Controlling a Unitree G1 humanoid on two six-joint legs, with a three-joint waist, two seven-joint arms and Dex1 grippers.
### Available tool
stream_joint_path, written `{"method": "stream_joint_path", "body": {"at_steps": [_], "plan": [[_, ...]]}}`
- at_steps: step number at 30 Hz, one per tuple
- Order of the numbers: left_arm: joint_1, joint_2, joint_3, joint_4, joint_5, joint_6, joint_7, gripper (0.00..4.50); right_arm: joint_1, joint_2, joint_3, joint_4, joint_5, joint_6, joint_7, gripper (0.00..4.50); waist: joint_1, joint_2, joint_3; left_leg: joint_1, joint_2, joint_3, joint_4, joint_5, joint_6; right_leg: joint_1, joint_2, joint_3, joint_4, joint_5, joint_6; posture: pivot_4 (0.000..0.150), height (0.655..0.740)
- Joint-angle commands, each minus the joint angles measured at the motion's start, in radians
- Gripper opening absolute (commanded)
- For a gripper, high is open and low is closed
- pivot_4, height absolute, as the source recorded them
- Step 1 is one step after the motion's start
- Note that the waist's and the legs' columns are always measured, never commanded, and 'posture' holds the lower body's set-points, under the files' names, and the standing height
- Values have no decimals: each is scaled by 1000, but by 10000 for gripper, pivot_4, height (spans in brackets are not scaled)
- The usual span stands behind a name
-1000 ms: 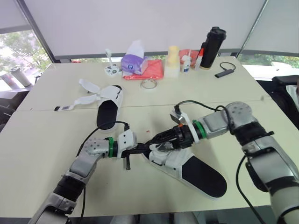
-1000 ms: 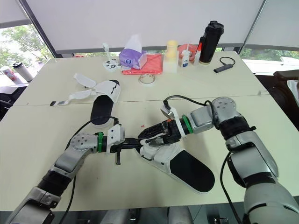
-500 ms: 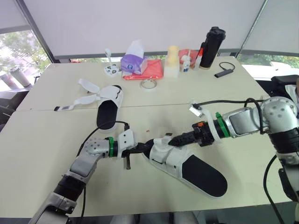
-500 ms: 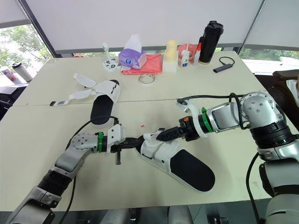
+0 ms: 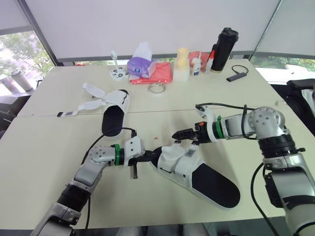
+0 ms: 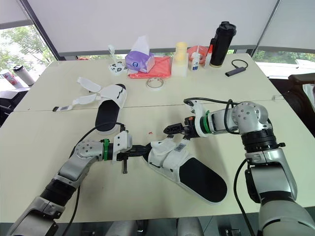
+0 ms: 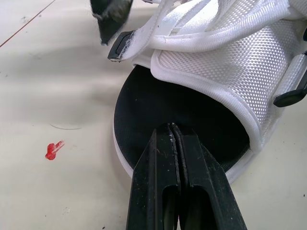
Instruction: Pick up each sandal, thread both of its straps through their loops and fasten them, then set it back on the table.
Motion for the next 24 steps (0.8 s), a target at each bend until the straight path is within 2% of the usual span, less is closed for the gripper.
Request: {"method": "stream_joint_path", "body": {"at_steps": [1, 11, 14, 21, 24], "plan": [[15, 14, -1, -2, 21, 11, 1, 0, 14, 31, -64, -57, -24, 53, 11, 43201, 0, 0, 0, 0, 0, 0, 0, 0, 0, 0, 0, 0, 0, 0, 0, 1500, 7400], [13, 8, -6, -2, 20, 10, 3, 0, 49, 134, -134, -157, -124, 112, 28, 43201, -1, 0, 0, 0, 0, 0, 0, 0, 0, 0, 0, 0, 1, 0, 0, 1500, 7400], [13, 8, -7, -3, 21, 10, 2, 0, 47, 146, -136, -174, -160, 105, 47, 34977, -2, 0, 0, 0, 0, 0, 0, 0, 0, 0, 0, 0, 1, 0, 0, 1500, 7400], [19, 10, -6, -7, 21, 10, 5, 0, 48, 132, -128, -244, -225, 89, 116, 261, -3, 0, 0, 0, 0, 0, 0, 0, 0, 0, 0, 0, 1, 0, 0, 1500, 7400], [20, 9, -7, -6, 21, 10, 6, 0, 34, 111, -132, -284, -226, 100, 164, 261, -4, 0, 0, 0, 0, 0, 0, 0, 0, 0, 0, 0, 1, 0, 0, 1500, 7400]]}}
